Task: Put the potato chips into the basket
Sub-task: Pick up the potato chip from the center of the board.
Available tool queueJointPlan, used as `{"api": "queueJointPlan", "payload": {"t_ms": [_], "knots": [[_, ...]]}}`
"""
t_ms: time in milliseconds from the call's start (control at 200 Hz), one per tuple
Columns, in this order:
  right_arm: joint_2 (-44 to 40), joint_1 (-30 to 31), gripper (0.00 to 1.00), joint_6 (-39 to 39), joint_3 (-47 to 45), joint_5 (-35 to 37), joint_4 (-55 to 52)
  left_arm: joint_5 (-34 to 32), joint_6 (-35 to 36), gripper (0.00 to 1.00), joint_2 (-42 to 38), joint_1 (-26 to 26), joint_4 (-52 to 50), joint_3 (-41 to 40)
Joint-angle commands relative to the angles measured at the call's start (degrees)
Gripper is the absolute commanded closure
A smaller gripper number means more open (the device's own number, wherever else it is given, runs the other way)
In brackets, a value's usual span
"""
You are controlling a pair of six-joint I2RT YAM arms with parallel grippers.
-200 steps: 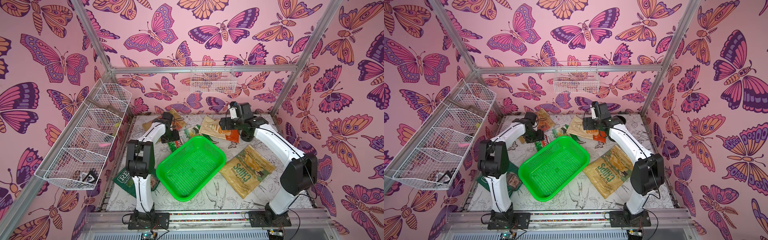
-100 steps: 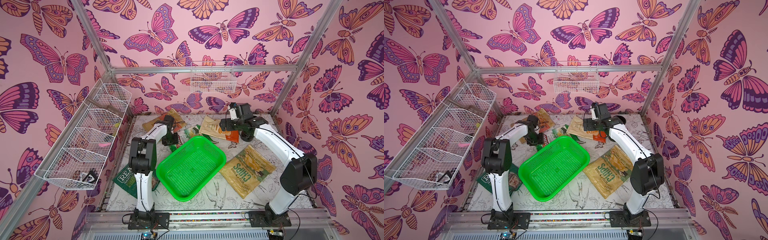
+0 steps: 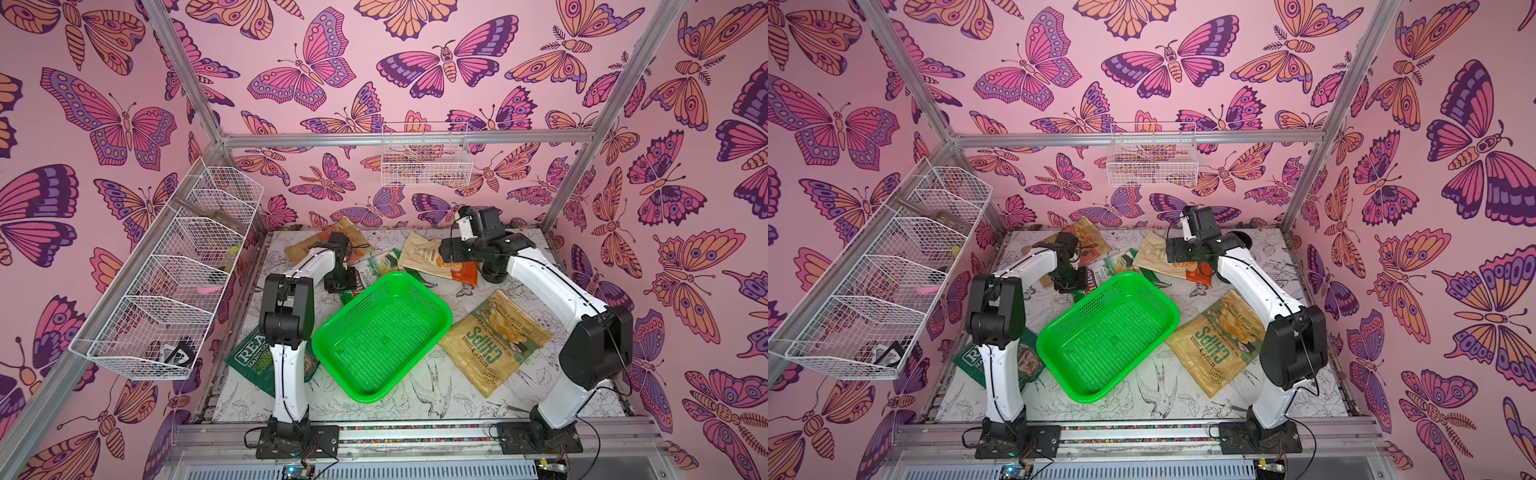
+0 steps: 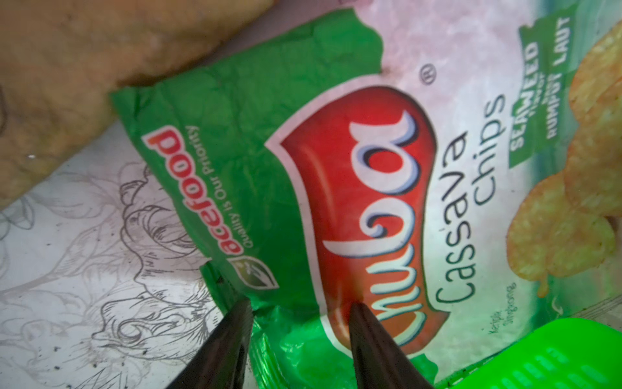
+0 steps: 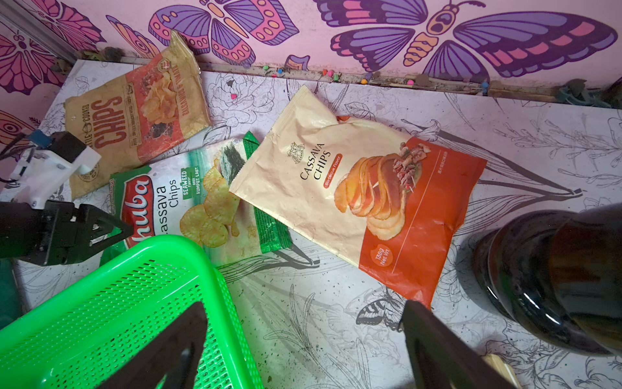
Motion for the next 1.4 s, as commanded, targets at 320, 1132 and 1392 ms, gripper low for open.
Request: {"api": "queueJointPlan", "payload": {"t_ms": [320, 1132, 1392], "knots": [[2.0, 0.3, 0.07, 1.0, 1.5, -1.0, -0.7, -2.3, 0.1, 0.48, 3.2, 0.2, -0.9, 1.7], [1.5, 0.3, 0.07, 2.9, 0.3, -2.0, 1.0, -0.9, 0.9, 1.0, -2.8, 0.5, 0.7, 0.3], [0.3, 0.3, 0.08, 2.5, 0.4, -0.8, 1.2, -0.9, -1.0, 1.0, -7.9, 0.4, 3.2, 0.2]]}}
